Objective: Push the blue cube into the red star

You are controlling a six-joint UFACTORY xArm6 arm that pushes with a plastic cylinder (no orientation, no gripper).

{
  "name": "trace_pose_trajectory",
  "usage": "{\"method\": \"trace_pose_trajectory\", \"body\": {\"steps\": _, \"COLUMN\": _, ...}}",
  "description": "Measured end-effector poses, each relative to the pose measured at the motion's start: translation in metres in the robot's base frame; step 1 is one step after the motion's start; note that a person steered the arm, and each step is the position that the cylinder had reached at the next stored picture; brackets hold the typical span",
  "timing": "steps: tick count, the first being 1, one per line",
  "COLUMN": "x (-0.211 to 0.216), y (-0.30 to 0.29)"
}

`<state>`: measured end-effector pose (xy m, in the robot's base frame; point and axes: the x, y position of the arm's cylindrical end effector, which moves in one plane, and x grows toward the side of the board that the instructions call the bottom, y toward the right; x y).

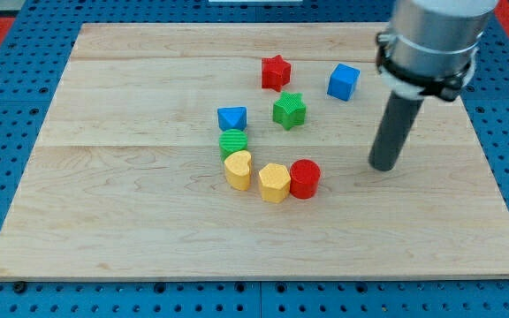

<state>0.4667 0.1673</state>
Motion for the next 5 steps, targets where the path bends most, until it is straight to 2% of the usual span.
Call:
{"method": "trace_pose_trajectory", "body": {"steps": 1, "x": -0.039, "y": 0.023}}
{"method": "trace_pose_trajectory", "body": {"steps": 2, "x": -0.100, "y": 0.008}}
{"method": "trace_pose_trajectory", "body": {"steps": 3, "x": -0.142, "y": -0.023}}
{"method": "trace_pose_trajectory", "body": {"steps": 5, "x": -0.156, "y": -0.079}}
